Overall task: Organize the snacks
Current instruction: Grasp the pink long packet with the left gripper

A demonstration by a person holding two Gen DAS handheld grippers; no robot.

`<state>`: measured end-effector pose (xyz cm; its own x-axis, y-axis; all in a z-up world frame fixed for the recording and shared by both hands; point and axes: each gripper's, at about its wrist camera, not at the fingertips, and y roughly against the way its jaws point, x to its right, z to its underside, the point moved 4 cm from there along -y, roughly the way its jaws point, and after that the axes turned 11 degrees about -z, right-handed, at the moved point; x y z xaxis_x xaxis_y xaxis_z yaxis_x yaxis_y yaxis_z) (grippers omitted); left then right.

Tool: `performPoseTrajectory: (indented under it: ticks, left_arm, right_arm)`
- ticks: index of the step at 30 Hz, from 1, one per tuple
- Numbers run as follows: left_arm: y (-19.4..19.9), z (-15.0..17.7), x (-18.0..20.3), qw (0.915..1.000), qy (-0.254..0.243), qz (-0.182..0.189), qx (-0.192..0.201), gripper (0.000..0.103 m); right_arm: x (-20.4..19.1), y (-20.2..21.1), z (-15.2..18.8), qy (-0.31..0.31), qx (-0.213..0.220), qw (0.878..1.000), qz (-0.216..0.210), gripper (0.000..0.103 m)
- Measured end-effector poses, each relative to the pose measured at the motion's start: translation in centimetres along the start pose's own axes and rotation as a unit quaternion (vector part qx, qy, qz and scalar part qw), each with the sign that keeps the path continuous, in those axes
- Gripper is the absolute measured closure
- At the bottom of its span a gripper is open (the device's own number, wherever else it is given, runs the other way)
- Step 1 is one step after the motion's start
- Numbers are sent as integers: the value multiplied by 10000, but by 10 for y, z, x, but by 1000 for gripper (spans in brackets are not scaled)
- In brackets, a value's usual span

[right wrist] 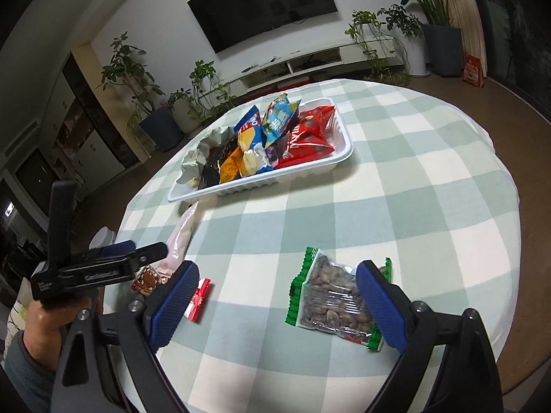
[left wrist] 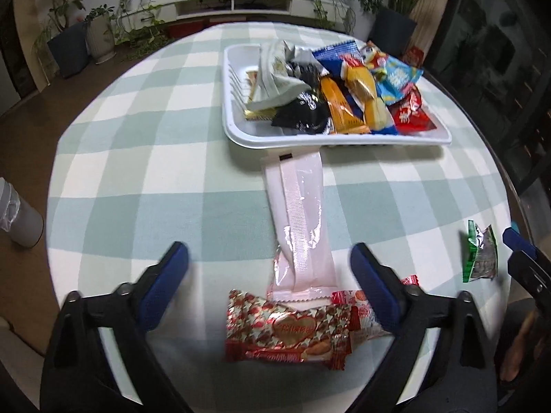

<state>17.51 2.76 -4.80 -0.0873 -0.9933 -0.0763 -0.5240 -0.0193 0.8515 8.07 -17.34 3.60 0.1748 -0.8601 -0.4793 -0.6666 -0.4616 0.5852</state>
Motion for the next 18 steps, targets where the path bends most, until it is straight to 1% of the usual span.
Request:
performPoseTrajectory:
  ticks: [3, 8, 9, 10, 11, 15, 17, 18]
  left_arm:
    - [-8, -5, 5, 9999, -108, 26, -64, 27]
    - [-19, -16, 16, 9993, -318, -66, -169, 28]
    - [-23, -19, 18, 9991, -352, -123, -199, 32]
    - [-27, -21, 19, 9988, -387, -150, -255, 39]
    - [-31, -22, 21, 9985, -430, -181, -298, 39]
    - [-34, -26, 22, 9982, -473, -246, -257, 41]
    - [-34, -26, 24, 9981, -530, -234, -219, 46]
    - [-33, -25, 25, 9980, -562, -219, -205, 53]
  right_arm:
    - [-1, 0, 1, 19, 1, 10000, -15, 9]
    - [2, 0, 0, -40, 15, 10000, -32, 9]
    - [2, -1, 0, -46, 7, 10000, -36, 9]
    - [2, -1, 1, -47, -2, 10000, -41, 9]
    - [2, -1, 1, -42, -16, 10000, -45, 9]
    - [2, -2, 2, -40, -26, 10000, -55, 10]
    - [1, -3, 2, -53, -53, 10000, -63, 10]
    - [1, -4, 2, -59, -73, 9999, -73, 11]
